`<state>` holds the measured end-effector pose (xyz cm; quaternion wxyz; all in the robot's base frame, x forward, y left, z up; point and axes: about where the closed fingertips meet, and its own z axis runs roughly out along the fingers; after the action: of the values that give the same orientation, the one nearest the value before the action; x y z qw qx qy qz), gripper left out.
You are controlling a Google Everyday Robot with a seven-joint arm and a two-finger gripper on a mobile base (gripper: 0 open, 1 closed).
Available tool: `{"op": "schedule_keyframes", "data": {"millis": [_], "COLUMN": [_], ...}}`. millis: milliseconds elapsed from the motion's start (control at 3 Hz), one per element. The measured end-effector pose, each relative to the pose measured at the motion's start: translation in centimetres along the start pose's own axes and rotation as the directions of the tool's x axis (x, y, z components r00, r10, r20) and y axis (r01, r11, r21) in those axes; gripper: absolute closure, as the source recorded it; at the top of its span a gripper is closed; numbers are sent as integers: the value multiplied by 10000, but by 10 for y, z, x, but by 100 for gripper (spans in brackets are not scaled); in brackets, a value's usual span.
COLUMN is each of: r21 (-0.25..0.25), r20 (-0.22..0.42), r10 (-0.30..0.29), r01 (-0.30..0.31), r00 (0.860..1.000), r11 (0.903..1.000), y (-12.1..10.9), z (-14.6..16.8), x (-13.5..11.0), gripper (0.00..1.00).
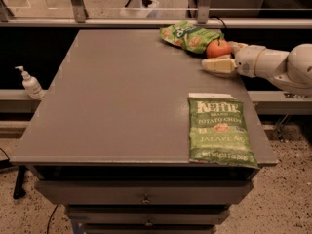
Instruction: Move apple near green rice chip bag
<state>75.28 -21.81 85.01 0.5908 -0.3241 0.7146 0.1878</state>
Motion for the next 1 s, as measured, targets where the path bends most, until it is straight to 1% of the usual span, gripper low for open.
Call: {"op": "schedule_keyframes", "data": {"millis": [333,667,1000], "r21": [-181,-273,-209], "r20": [94,255,469], "r10": [138,44,-438], "r01": [-136,-37,449], "r00": [9999,9997,9979], "r11": [9997,9996,9988], "y": [6,10,13], "z": [-4,-27,-82], "x": [-3,-15,-40], "gripper": [0,0,0]}}
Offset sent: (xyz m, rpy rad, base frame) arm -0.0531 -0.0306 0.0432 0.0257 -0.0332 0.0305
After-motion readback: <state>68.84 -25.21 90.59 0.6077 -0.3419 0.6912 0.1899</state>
